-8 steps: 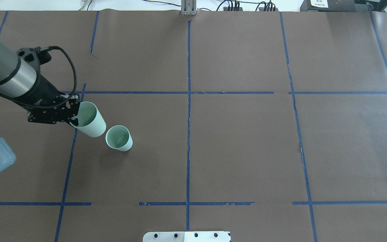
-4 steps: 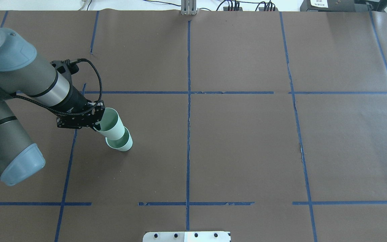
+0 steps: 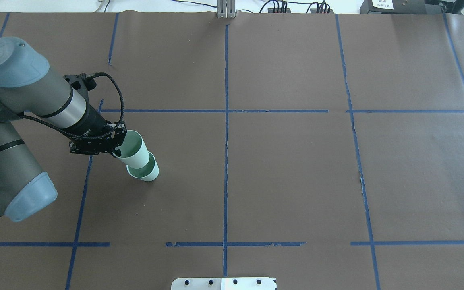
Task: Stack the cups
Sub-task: 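Open the left gripper and withdraw it away from the stacked cups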
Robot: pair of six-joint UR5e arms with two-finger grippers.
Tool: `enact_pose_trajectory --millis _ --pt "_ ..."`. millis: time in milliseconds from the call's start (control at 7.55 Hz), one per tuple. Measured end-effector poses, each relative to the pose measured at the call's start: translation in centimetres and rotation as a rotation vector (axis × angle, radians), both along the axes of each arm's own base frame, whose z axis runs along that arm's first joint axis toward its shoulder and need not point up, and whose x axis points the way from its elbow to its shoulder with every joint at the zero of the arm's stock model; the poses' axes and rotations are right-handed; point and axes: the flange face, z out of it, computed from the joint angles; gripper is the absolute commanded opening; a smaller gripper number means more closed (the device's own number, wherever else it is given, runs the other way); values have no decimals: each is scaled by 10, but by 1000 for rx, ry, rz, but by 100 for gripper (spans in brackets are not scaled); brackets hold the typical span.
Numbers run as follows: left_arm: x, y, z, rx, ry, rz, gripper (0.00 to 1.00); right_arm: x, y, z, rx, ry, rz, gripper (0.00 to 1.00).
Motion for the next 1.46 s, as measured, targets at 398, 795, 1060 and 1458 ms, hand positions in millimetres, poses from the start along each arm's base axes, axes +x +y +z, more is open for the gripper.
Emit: enact_pose_trajectory --millis 398,795,1060,1458 --pt "0 3 -5 14 11 6 100 0 0 0 0 0 1 100" --pt "-21 0 -17 69 30 3 100 0 0 0 0 0 0 100" --pt "-68 -31 -10 200 7 15 100 0 0 0 1 0 0 100" --pt "-184 -87 59 366 -124 77 100 0 0 0 0 0 0 100"
